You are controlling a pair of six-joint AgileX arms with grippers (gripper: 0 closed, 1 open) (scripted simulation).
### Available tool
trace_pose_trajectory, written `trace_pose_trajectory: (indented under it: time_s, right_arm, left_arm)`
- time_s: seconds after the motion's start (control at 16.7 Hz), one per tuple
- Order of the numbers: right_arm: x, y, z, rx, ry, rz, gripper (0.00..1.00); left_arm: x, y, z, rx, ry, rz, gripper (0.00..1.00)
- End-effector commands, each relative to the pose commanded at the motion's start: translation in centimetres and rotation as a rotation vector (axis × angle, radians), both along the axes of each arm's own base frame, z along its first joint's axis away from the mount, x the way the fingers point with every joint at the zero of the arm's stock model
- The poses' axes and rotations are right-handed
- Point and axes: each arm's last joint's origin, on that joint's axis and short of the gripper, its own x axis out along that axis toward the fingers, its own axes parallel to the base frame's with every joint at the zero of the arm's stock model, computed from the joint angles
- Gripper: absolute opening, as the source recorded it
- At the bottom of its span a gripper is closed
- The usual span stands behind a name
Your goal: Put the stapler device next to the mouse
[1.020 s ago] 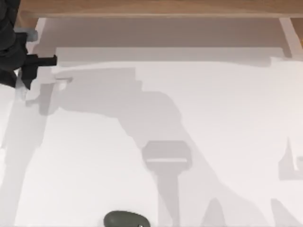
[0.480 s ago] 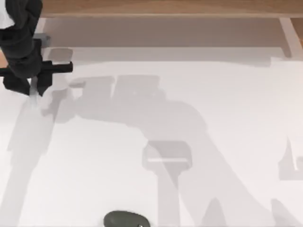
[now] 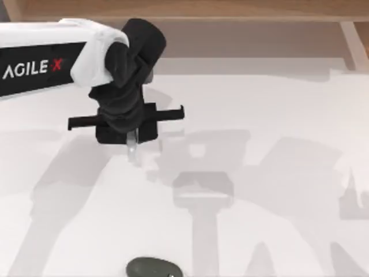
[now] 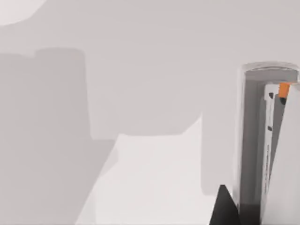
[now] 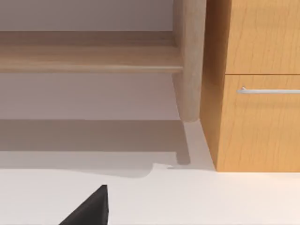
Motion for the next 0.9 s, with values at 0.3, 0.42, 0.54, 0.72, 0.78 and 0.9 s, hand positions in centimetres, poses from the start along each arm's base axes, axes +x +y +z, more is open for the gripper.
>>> trace_pose_trajectory:
  time_s: [0.3, 0.42, 0.54, 0.72, 0.78, 0.9]
  right_arm:
    - [0.0, 0.0, 0.0, 0.0, 0.0, 0.0, 1.0]
    - [0.0, 0.0, 0.0, 0.0, 0.0, 0.0, 1.0]
    - [0.0, 0.0, 0.0, 0.0, 0.0, 0.0, 1.0]
    - [0.0, 0.0, 0.0, 0.0, 0.0, 0.0, 1.0]
    - [0.0, 0.0, 0.0, 0.0, 0.0, 0.0, 1.0]
    - [0.0, 0.0, 0.0, 0.0, 0.0, 0.0, 1.0]
  left_arm:
    - [-5.4, -3.3, -0.7, -0.015, 0.025, -0.07, 0.0]
    - [-5.6, -3.3, -0.8, -0.014, 0.028, -0.073, 0.0]
    - [-5.6, -3.3, -0.8, -0.014, 0.028, -0.073, 0.0]
    - [-5.5, -3.2, -0.9, -0.012, 0.029, -0.071, 0.0]
    - [-5.4, -3.3, -0.8, -0.014, 0.026, -0.071, 0.0]
    - [-5.3, -3.3, -0.6, -0.021, 0.015, -0.071, 0.0]
